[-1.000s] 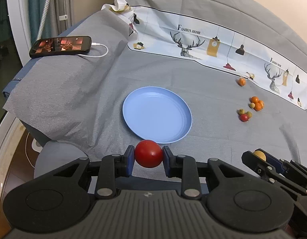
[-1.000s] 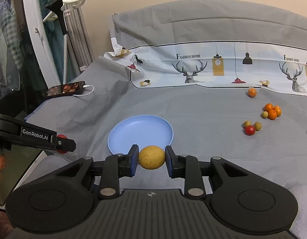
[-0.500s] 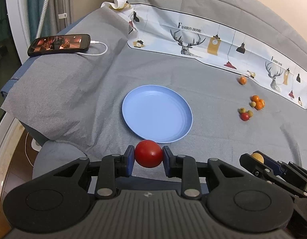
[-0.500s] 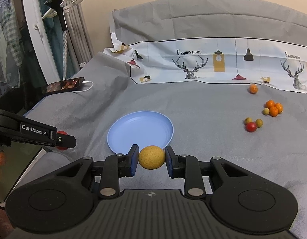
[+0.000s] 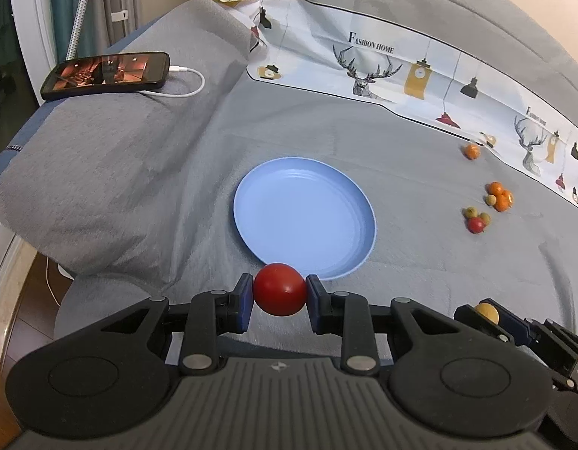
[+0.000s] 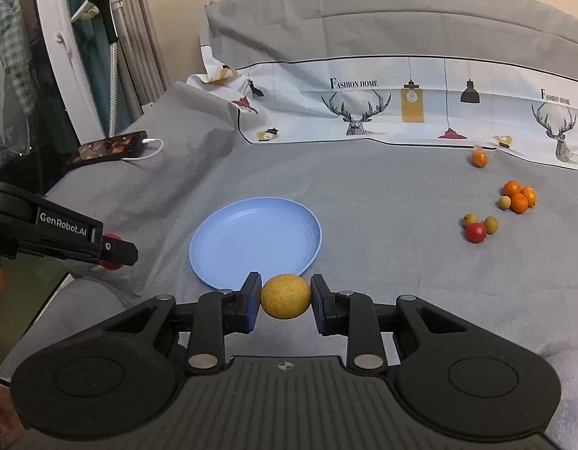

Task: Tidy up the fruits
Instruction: 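Carry both fruits to the blue plate and open both tools to release them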

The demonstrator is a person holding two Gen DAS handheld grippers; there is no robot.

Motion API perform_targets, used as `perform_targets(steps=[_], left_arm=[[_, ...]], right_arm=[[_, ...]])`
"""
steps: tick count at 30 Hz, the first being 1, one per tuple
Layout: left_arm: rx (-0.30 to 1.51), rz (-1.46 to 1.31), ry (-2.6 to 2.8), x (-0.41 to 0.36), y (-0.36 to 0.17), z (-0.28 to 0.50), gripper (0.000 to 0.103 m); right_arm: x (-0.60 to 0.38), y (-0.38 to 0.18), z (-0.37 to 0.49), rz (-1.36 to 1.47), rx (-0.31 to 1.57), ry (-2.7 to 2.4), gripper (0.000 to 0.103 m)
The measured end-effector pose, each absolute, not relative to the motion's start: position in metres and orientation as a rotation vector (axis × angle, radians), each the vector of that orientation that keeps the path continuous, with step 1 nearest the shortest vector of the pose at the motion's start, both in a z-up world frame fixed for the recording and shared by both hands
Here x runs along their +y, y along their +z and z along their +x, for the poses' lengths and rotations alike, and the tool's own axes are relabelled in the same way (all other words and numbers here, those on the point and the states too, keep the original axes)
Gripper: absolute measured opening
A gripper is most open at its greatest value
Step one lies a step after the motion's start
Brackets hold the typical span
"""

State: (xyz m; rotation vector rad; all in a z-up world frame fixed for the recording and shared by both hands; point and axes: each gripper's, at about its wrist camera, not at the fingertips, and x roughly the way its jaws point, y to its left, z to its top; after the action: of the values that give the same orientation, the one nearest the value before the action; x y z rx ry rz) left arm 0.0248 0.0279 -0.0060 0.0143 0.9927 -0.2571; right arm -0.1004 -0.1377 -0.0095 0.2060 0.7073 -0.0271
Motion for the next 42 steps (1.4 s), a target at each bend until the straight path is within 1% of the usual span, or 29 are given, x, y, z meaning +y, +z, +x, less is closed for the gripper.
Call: perform_targets(steps=[14,29,30,31,33,34,35,36,37,38,39,42], left_arm=[[1.017,0.049,-0.237,0.005,-0.032,0.106,0.033],[1.079,0.141,-0.213,-0.019,-0.093,0.186,0.033],[1.058,0.149,-0.226,-0.02,-0.094,0.188,0.036],[1.026,0.163,-0.228,-0.02,-0.093,0.189,0.042],[0.967,0.181,-0.21,-0.02,-0.085,0.187,0.092],[0.936,0.172,-0.21,-0.018,-0.08,0.185,0.099],[0.91,0.159,-0.213,-0.015,-0.073,0.181,0.103],[0.892,0.153,-0.22,-0.013,-0.067,0.176,0.103],[0.889,0.159,-0.23,-0.011,-0.062,0.172,0.103],[0.892,0.169,-0.231,-0.01,-0.058,0.166,0.103],[0.895,0.175,-0.223,-0.008,-0.055,0.161,0.103],[0.921,0.168,-0.195,0.002,-0.047,0.14,0.103]], right_arm=[[-0.144,-0.044,-0.024,0.193,0.773,-0.026,0.03],[-0.134,-0.092,0.067,0.107,0.85,0.054,0.03],[-0.134,-0.094,0.071,0.1,0.853,0.058,0.03],[-0.133,-0.095,0.076,0.094,0.856,0.065,0.03],[-0.132,-0.096,0.084,0.088,0.854,0.079,0.032],[-0.132,-0.095,0.089,0.085,0.853,0.087,0.037],[-0.132,-0.093,0.09,0.08,0.852,0.085,0.052],[-0.133,-0.089,0.09,0.076,0.843,0.075,0.066],[-0.134,-0.084,0.088,0.075,0.831,0.063,0.071],[-0.136,-0.08,0.085,0.074,0.824,0.057,0.079],[-0.137,-0.075,0.08,0.074,0.824,0.055,0.084],[-0.138,-0.063,0.057,0.099,0.849,0.046,0.093]])
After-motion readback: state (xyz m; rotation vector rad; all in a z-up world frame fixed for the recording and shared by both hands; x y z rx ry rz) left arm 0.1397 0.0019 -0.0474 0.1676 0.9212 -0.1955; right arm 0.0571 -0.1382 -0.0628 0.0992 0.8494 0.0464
